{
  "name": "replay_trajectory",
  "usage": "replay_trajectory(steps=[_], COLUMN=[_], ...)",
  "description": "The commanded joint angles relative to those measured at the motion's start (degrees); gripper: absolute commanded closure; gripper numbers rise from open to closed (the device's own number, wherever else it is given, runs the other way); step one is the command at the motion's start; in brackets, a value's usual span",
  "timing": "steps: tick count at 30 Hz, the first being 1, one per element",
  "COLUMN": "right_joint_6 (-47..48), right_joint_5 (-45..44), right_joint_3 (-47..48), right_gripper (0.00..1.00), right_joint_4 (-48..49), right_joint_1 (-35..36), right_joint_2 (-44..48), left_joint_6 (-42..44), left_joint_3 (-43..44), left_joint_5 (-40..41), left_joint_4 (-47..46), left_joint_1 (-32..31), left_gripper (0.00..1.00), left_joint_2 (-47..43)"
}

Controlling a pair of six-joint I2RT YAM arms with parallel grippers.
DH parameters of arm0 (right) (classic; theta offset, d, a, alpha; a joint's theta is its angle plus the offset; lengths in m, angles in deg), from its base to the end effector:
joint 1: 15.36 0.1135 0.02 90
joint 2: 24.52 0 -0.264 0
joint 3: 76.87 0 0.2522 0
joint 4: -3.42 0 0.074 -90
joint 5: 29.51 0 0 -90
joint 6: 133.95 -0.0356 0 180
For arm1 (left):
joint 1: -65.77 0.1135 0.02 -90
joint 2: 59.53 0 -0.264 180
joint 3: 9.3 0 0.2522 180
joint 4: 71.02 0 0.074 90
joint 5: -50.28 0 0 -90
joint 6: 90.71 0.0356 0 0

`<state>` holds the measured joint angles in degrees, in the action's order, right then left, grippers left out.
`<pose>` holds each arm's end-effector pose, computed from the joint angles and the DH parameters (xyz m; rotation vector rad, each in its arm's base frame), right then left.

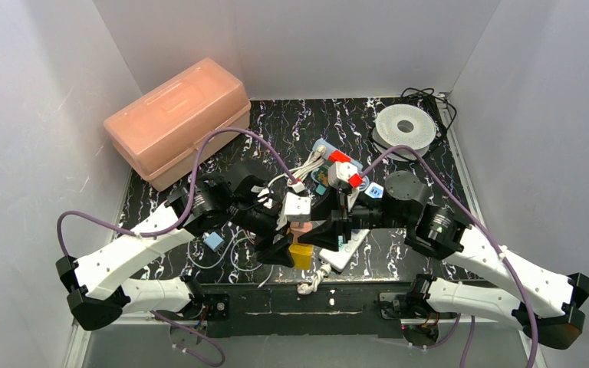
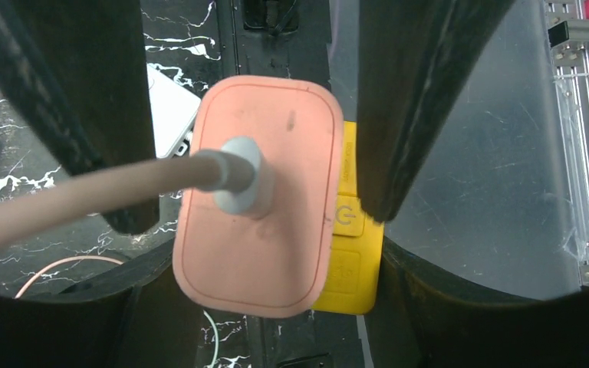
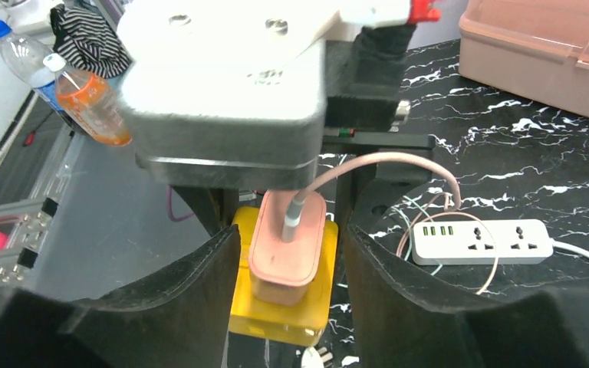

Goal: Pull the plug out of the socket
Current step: Remove the plug from the socket.

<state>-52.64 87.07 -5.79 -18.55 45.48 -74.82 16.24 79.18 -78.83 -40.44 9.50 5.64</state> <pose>0.0801 0.1763 0.4039 -1.1050 1.3597 1.2846 0.1155 -0.2134 0.4400 1.4482 1.0530 -1.0779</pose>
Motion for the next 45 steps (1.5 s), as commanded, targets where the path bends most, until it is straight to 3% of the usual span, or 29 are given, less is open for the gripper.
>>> replay_trajectory(steps=[1, 10, 13, 14, 16, 17, 19, 20, 24, 27, 38, 45], right_joint_6=[-3.12, -5.11, -4.86, -4.73, -4.26, -4.21, -4.00, -3.91, -3.39, -3.46, -7.09, -7.97], right_joint_5=[0.72, 1.87, 0.86, 0.39, -0.89, -1.87, -4.26, -5.89, -10.45, -10.55, -14.04, -22.97], right_joint_3=[2.23, 1.29, 1.49, 1.74, 2.25, 2.18, 0.78, -0.42, -3.69, -3.72, -5.11, -3.16], right_gripper=[0.45, 0.64, 0.80, 0.93, 0.99, 0.99, 0.99, 0.99, 0.99, 0.99, 0.99, 0.99], right_joint_4=[6.46, 7.30, 6.20, 5.46, 3.92, 3.61, 5.19, 6.81, 11.79, 11.99, 18.84, 19.67], right_joint_1=[0.33, 0.77, 0.82, 0.83, 0.85, 0.86, 0.85, 0.85, 0.78, 0.81, 1.13, 4.34], right_joint_2=[-1.68, -4.11, -3.84, -3.87, -3.81, -3.54, -2.05, -0.98, 3.17, 3.76, 4.47, 1.59], left_joint_6=[2.12, 3.97, 4.12, 4.13, 4.09, 4.12, 3.87, 3.20, 0.57, -2.74, -20.92, -17.68], left_joint_3=[2.26, 2.82, 2.48, 2.34, 2.31, 2.36, 2.27, 2.03, 0.35, -0.46, -6.01, -8.24], left_joint_5=[-2.24, -1.26, -0.94, -0.77, 0.03, 0.54, 1.58, 2.18, 3.37, 5.79, 19.28, 26.79], left_joint_4=[1.31, 2.56, 2.69, 2.68, 2.48, 2.39, 2.19, 2.04, 0.51, -1.29, -7.81, -12.86], left_joint_1=[-0.25, -0.27, -0.30, -0.26, -0.24, -0.25, -0.18, -0.18, -0.19, -0.18, -0.16, -0.26], left_gripper=[1.00, 1.00, 1.00, 1.00, 1.00, 0.92, 0.63, 0.54, 0.19, 0.03, 0.02, 0.02], left_joint_2=[-0.66, -1.48, -1.90, -1.97, -2.15, -2.28, -2.68, -3.01, -5.20, -6.55, -10.18, -12.06])
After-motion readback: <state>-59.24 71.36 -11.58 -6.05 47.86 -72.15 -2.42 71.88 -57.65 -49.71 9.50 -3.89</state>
